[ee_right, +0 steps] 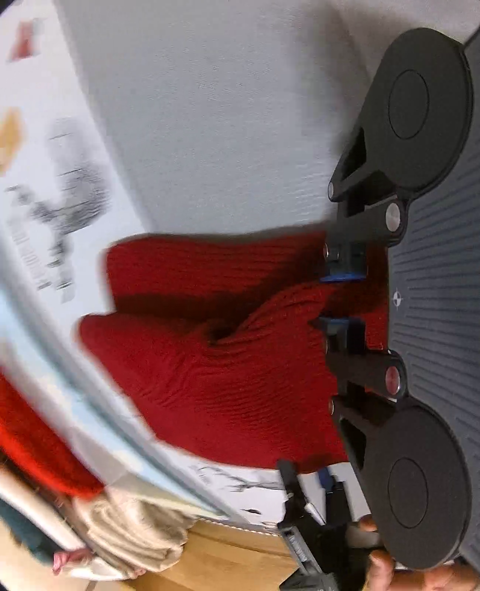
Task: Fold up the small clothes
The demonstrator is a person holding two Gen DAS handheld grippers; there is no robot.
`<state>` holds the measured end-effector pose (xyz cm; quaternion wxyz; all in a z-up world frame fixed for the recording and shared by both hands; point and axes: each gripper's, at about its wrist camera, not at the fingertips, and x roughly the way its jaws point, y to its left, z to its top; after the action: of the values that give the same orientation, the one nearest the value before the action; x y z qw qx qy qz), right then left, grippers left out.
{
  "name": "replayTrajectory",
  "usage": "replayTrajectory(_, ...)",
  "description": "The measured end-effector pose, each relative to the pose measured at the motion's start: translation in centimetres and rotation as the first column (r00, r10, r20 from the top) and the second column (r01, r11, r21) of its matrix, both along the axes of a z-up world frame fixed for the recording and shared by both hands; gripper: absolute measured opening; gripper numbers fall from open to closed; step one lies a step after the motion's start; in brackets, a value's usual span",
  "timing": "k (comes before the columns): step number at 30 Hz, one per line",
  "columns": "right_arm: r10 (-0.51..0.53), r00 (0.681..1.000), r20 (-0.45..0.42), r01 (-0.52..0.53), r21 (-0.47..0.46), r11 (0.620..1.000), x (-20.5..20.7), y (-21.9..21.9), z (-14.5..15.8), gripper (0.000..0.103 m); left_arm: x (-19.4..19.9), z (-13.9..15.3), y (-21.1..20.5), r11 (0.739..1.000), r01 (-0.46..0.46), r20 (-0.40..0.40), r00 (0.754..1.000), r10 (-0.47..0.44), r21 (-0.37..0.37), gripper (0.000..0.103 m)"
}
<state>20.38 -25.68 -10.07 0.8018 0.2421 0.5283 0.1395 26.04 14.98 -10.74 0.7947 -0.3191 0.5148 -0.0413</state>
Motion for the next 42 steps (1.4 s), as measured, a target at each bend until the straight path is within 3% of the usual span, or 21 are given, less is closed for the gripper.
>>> replayTrajectory(2,0.044,0.99,0.131,-0.034,-0.076,0.997,-0.2,1.3,1.6,0.017,-0.1,0.2,-0.1,1.0,-0.005,0.0,1.0,0.005,0.004,0.078)
replayTrajectory(3,0.048,0.987,0.151,-0.034,-0.091,0.995,-0.2,1.7,1.9,0.017,-0.2,0.4,-0.2,1.0,0.0,-0.005,1.0,0.0,0.011,0.078)
replayTrajectory(8,0.056,0.998,-0.042,-0.059,-0.087,0.994,-0.1,1.6,-0.3,0.02,-1.0,1.4,-0.7,0.996,0.063,-0.015,0.998,-0.062,0.067,0.077)
replayTrajectory(14,0.097,0.994,-0.059,-0.101,-0.076,0.992,-0.9,1.1,0.1,0.02,-2.6,0.3,-0.8,0.988,0.136,-0.109,0.986,-0.128,0.077,0.075)
replayTrajectory(17,0.065,0.996,-0.059,-0.068,-0.06,0.996,-1.3,0.3,0.2,0.023,-3.1,-1.6,-2.0,0.973,0.22,-0.149,0.967,-0.208,0.068,0.061)
replayTrajectory(19,0.077,0.995,-0.065,-0.082,-0.07,0.994,-1.3,0.4,-0.1,0.023,-3.2,-1.4,-2.0,0.979,0.194,-0.106,0.977,-0.186,0.066,0.049)
replayTrajectory(22,0.074,0.997,0.001,-0.073,-0.101,0.992,-1.6,0.7,0.8,0.015,-3.2,-0.3,-1.5,0.992,0.129,-0.026,0.991,-0.129,-0.013,0.045)
replayTrajectory(24,0.016,0.996,0.085,-0.009,-0.081,0.997,-1.6,0.1,2.1,0.015,-3.1,-0.4,-2.3,0.984,0.179,-0.042,0.983,-0.178,0.017,0.045)
replayTrajectory(26,-0.012,0.993,0.115,0.024,-0.105,0.994,-1.5,-0.1,2.6,0.016,-3.2,-1.0,-2.6,0.977,0.202,-0.09,0.976,-0.196,0.067,0.051)
replayTrajectory(29,0.032,0.999,0.01,-0.031,-0.125,0.992,-1.2,0.3,0.9,0.019,-3.4,-0.7,-2.7,0.97,0.216,-0.093,0.974,-0.206,0.115,0.052)
replayTrajectory(31,0.081,0.997,-0.013,-0.082,-0.173,0.982,-1.3,0.8,0.3,0.019,-3.6,0.2,-3.3,0.953,0.247,-0.084,0.968,-0.235,0.174,0.057)
replayTrajectory(34,0.084,0.996,-0.019,-0.086,-0.2,0.976,-1.2,0.6,0.6,0.034,-4.7,2.4,-3.9,0.917,0.256,-0.045,0.966,-0.255,0.306,0.066)
replayTrajectory(35,0.076,0.997,-0.026,-0.08,-0.222,0.972,-1.4,0.5,1.0,0.044,-5.1,3.7,-4.0,0.899,0.245,-0.013,0.966,-0.258,0.363,0.075)
replayTrajectory(37,0.074,0.997,0.014,-0.067,-0.283,0.957,-2.3,0.5,2.2,0.047,-6.5,6.7,-4.1,0.86,0.194,0.07,0.964,-0.256,0.472,0.092)
replayTrajectory(38,0.082,0.995,0.063,-0.058,-0.322,0.945,-3.2,0.6,3.5,0.052,-7.3,7.8,-4.2,0.846,0.169,0.108,0.961,-0.256,0.506,0.093)
replayTrajectory(40,0.101,0.976,0.191,-0.023,-0.374,0.927,-4.8,0.8,6.3,0.071,-9.3,10.2,-4.8,0.811,0.127,0.185,0.942,-0.278,0.571,0.096)
replayTrajectory(42,0.102,0.935,0.34,0.048,-0.405,0.913,-7.1,1.0,9.4,0.093,-12.3,12.1,-5.8,0.768,0.066,0.261,0.919,-0.295,0.637,0.099)
